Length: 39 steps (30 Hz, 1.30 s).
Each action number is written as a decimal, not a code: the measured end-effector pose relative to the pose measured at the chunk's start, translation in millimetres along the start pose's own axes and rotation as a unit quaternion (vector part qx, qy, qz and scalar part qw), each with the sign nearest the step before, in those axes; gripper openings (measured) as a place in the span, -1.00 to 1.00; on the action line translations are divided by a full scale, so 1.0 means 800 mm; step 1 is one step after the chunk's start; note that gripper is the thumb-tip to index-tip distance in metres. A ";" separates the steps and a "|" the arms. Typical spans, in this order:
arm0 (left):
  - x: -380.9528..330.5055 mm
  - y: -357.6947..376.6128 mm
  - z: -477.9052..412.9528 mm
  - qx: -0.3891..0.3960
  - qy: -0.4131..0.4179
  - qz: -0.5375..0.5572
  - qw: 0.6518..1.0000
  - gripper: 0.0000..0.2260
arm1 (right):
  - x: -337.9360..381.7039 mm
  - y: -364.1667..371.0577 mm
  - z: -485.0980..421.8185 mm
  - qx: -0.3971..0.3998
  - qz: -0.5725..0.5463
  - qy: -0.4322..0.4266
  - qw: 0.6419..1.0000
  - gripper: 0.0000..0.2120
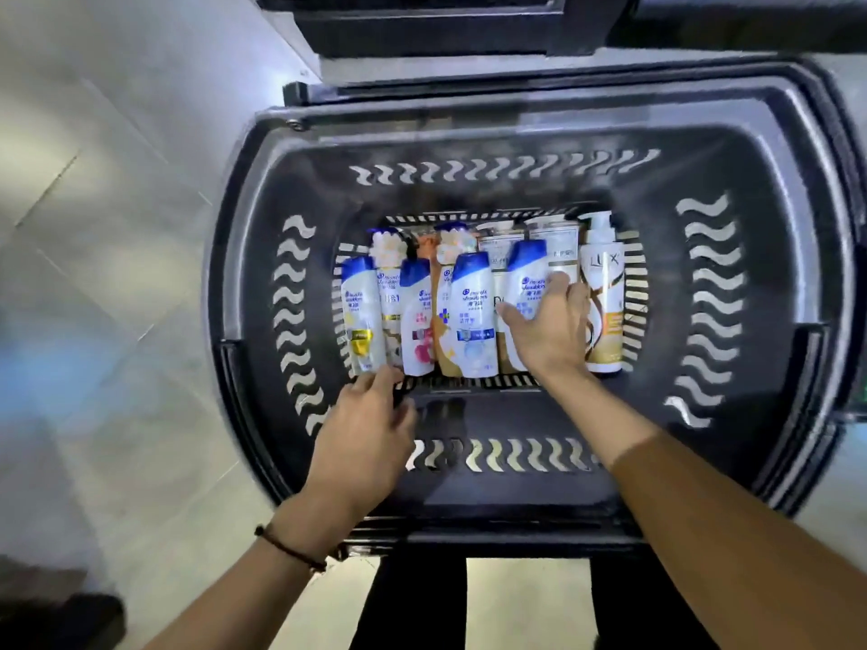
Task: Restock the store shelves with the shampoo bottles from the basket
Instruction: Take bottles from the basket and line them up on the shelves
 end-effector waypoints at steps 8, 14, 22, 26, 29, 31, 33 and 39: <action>0.012 0.004 -0.017 0.017 -0.008 -0.002 1.000 -0.78 | -0.005 0.008 -0.027 0.039 -0.005 0.019 0.999 -0.18; -0.024 0.032 -0.061 -0.002 -0.017 0.060 0.998 -0.70 | -0.033 -0.034 -0.019 0.048 -0.124 0.007 0.991 -0.29; -0.084 0.117 -0.157 -0.109 -0.072 0.181 0.975 -0.24 | -0.067 -0.073 -0.015 0.097 -0.309 -0.024 0.946 -0.51; -0.063 0.117 -0.170 -0.107 -0.080 0.223 0.966 -0.36 | -0.073 -0.085 -0.005 0.106 -0.344 -0.037 0.932 -0.54; -0.059 0.092 -0.153 -0.040 -0.100 0.420 0.901 -0.56 | -0.075 -0.105 0.009 0.130 -0.379 -0.047 0.915 -0.57; -0.074 0.064 -0.126 -0.006 -0.092 0.516 0.852 -0.64 | -0.072 -0.130 0.021 0.144 -0.399 -0.051 0.904 -0.56; -0.098 0.033 -0.091 0.037 -0.073 0.567 0.819 -0.64 | -0.067 -0.164 0.041 0.158 -0.420 -0.060 0.892 -0.58; -0.218 -0.073 0.029 0.131 0.017 0.645 0.753 -0.69 | -0.027 -0.312 0.108 0.135 -0.485 -0.054 0.862 -0.89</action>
Point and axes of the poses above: each hand's wrist, its own z-axis away from the middle knuckle, its own y-axis out of the palm, x = y × z, the point moved 1 cm from there along -z, towards the middle knuckle, and after that the axes turned 13 degrees about z, right-handed, at the moved point
